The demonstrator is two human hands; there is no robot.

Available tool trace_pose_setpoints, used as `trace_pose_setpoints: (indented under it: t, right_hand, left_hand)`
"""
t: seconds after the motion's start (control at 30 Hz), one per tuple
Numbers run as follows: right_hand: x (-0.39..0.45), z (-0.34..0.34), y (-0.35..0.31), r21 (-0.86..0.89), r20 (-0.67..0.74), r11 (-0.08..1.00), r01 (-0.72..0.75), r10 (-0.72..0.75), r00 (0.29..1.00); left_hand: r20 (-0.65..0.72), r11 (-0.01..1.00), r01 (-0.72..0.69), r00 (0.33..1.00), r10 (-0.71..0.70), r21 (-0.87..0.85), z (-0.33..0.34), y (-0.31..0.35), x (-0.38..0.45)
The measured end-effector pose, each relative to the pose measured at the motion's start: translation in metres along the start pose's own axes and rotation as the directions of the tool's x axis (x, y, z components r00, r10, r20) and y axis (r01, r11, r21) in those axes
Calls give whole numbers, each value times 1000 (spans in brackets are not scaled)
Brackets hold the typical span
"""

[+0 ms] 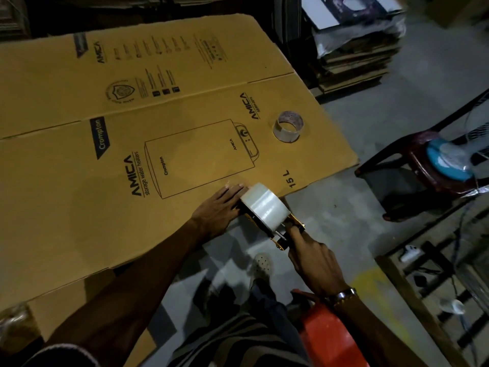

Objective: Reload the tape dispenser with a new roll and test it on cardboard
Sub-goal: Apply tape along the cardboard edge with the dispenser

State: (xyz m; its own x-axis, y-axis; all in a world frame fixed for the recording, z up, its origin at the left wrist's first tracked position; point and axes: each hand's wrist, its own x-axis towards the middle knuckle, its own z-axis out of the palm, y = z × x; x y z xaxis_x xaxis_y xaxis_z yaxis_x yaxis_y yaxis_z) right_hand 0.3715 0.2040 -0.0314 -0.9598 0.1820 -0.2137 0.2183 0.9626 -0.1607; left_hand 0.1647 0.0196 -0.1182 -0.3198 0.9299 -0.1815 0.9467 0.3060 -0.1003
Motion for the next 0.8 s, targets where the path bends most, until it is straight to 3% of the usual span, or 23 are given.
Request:
trace_pose_setpoints:
  t: [0.17, 0.37, 0.53, 0.67, 0.8]
  right_hand:
    - [1, -1, 6, 36, 17, 999, -26, 25, 1000]
    - [5, -6, 8, 53, 8, 998, -19, 19, 1000]
    - [1, -1, 13, 207, -28, 978, -25, 32, 999]
    - [3, 0, 19, 355, -13, 933, -50, 59, 998]
    - [-1, 0, 17, 154, -43, 988, 13, -6, 999]
  left_hand:
    - [-65, 996, -13, 998, 7, -93, -1, 0, 0]
    - [-18, 996, 25, 999, -26, -88, -6, 2, -2]
    - [-157, 995, 66, 985, -78, -79, 1, 7, -1]
    - [-149, 991, 110, 981, -121, -79, 8, 9, 2]
    - [-127, 992, 101, 986, -111, -77, 9, 9, 1]
